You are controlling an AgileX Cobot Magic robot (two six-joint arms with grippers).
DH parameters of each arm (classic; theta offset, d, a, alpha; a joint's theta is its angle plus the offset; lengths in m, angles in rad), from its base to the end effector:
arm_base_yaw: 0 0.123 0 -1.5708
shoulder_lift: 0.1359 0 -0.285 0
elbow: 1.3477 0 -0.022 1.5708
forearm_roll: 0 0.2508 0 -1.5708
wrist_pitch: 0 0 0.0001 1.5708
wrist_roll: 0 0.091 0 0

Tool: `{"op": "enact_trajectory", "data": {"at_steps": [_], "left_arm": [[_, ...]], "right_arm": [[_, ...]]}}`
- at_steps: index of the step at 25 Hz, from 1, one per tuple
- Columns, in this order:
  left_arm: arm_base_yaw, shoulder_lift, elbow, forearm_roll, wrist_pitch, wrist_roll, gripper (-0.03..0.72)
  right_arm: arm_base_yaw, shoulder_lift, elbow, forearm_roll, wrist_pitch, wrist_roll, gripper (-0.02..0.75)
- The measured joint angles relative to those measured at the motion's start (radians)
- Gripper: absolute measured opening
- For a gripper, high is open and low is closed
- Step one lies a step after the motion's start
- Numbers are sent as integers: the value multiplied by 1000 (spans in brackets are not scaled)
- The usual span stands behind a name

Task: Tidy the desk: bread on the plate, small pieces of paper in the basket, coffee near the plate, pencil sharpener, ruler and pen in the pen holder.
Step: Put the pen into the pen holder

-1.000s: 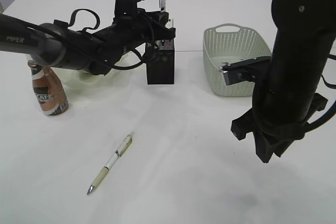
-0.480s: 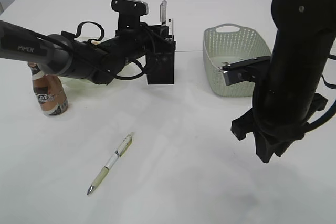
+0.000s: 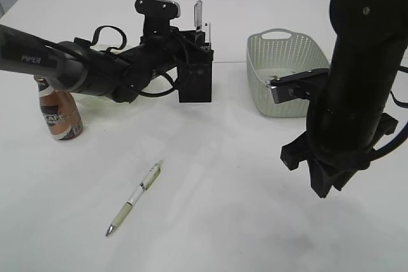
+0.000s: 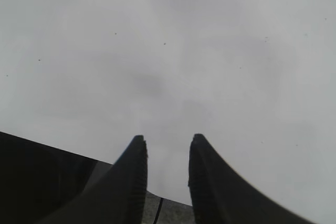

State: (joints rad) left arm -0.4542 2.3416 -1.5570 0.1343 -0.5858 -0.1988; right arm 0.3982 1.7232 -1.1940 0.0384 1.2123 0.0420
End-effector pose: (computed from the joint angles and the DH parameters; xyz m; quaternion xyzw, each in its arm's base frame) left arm 0.4652 -0.2346 0.1439 0.1606 0.7293 -0.2042 0.6330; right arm 0.2840 0.1230 0.2182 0.1696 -0.9845 -0.0081 0.0446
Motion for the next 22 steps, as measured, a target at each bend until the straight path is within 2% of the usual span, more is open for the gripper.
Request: {"op": "enact_trajectory", "data": {"at_steps": [3, 6, 9, 16, 22], "left_arm": [[0, 0, 0, 0, 6, 0, 170], [0, 0, 0, 0, 26, 0, 283], [0, 0, 0, 0, 32, 0, 342], [0, -15, 0, 0, 65, 0, 359], [0, -91, 0, 0, 202, 0, 356]], "right_arm": [[0, 0, 0, 0, 0, 0, 238], [0, 0, 0, 0, 0, 0, 238], [0, 0, 0, 0, 0, 0, 238], [0, 0, 0, 0, 0, 0, 237], [0, 0, 0, 0, 0, 0, 237]]}}
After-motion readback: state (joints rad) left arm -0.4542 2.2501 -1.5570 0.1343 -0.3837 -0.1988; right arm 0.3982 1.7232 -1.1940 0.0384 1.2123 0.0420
